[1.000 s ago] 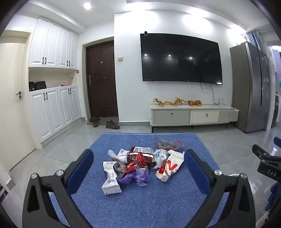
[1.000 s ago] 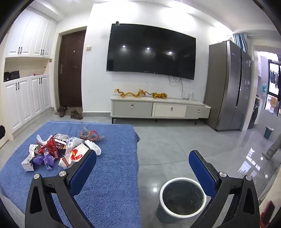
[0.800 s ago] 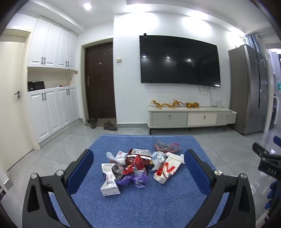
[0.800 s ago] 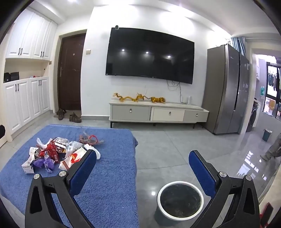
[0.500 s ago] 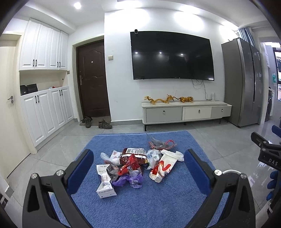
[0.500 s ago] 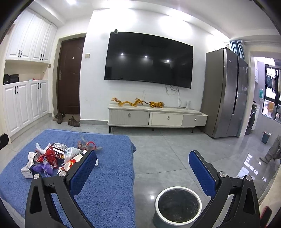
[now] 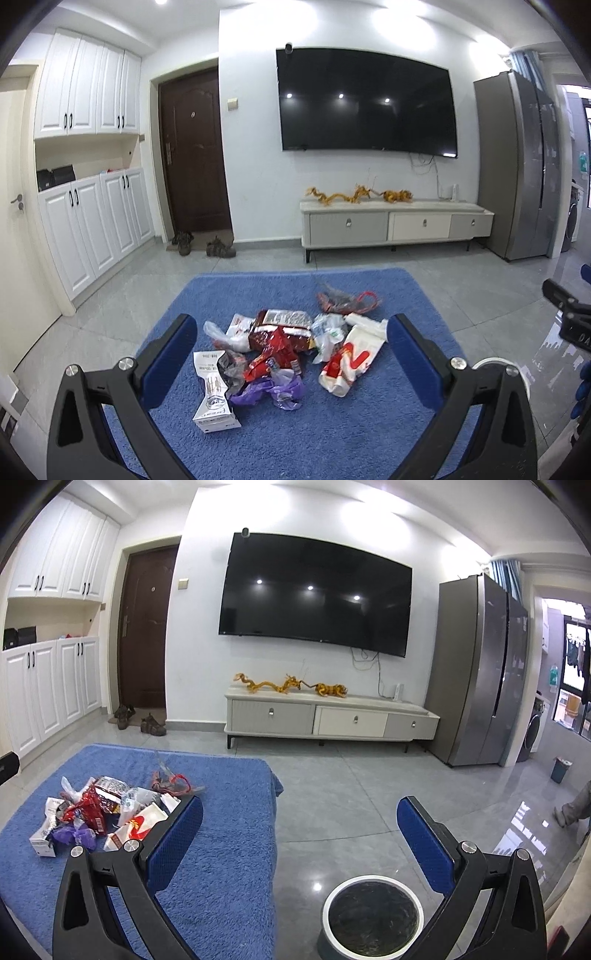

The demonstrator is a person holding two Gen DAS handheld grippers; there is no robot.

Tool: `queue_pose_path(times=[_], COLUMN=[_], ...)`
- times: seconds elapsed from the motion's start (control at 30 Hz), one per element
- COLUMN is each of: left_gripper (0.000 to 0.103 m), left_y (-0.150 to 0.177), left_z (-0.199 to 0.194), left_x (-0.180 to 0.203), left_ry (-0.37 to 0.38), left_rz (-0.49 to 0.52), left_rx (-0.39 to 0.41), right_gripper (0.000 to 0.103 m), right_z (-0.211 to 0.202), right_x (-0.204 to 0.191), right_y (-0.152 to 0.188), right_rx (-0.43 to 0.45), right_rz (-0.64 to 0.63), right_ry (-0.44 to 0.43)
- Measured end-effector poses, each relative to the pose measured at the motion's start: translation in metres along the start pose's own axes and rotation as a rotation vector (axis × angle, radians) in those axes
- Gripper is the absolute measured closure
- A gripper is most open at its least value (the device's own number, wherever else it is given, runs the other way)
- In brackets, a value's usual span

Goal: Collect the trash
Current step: 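Move both grippers open toward the trash pile on the blue rug, then grasp the red-and-white paper bag with the left gripper while the right grasps white plastic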

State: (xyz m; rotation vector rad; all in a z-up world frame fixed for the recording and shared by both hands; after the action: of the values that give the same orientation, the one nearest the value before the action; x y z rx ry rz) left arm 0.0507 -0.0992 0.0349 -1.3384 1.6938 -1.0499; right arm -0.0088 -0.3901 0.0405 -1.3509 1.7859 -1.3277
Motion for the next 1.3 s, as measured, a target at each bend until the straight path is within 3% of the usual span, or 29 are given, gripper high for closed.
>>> queue_pose_path(times=[0.23,0.37,0.43,0.57,0.8,0.9,0.97,1.0,1.03,1.13,1.3], left_gripper=[0.000,0.007,0.014,0.018,0.038,0.046,0.057,0.058,0.058,0.059,0.059], left_y=[0.023,0.048,0.062,0.084,0.124,0.131,0.133,0.134,0.135,0.137,0.129], left_z=[0.044,0.079,0.100,0.135,0.181,0.179,0.174,0.170,0.167,0.153,0.129], left_x=[0.005,0.026,0.038,0.053,0.064,0.069,0.074,0.076,0.077,0.077,0.076], left_ry=[0.076,0.159,0.195,0.239,0.248,0.229,0.223,0.225,0.227,0.220,0.215], left_rz=[0.004,0.023,0.039,0.045,0.047,0.101,0.137,0.145,0.149,0.158,0.154], left_rx=[-0.102,-0.199,-0.261,-0.349,-0.503,-0.497,-0.487,-0.485,-0.485,-0.484,-0.481], right_gripper=[0.000,0.003,0.015,0.029,0.045,0.055,0.068,0.084,0.091,0.093,0.093], right_z=[0.037,0.072,0.093,0.143,0.212,0.234,0.237,0.238,0.238,0.227,0.193], right_x=[-0.007,-0.032,-0.054,-0.106,-0.178,-0.196,-0.203,-0.207,-0.210,-0.209,-0.170], right_y=[-0.002,0.000,0.001,0.021,0.075,0.093,0.100,0.103,0.105,0.108,0.098], right_rx=[-0.041,-0.070,-0.102,-0.242,-0.487,-0.544,-0.559,-0.557,-0.556,-0.541,-0.496], right_rz=[0.015,0.058,0.063,0.041,0.013,-0.004,-0.018,-0.032,-0.043,-0.036,0.026], right_ry=[-0.079,-0.227,-0.331,-0.499,-0.656,-0.668,-0.672,-0.675,-0.683,-0.719,-0.749])
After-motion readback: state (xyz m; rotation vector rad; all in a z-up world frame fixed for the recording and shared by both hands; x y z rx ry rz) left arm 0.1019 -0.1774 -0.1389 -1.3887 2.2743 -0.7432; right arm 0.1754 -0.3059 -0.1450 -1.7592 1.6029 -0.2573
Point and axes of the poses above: each gripper's, at about its wrist camera, not at the fingertips, and z roughly the way its jaws point, x to its right, y to its underside, the point moved 10 cm from there along z, roughly the way its jaws point, and after that the axes turned 1 degree about y, right-handed, at the moved point
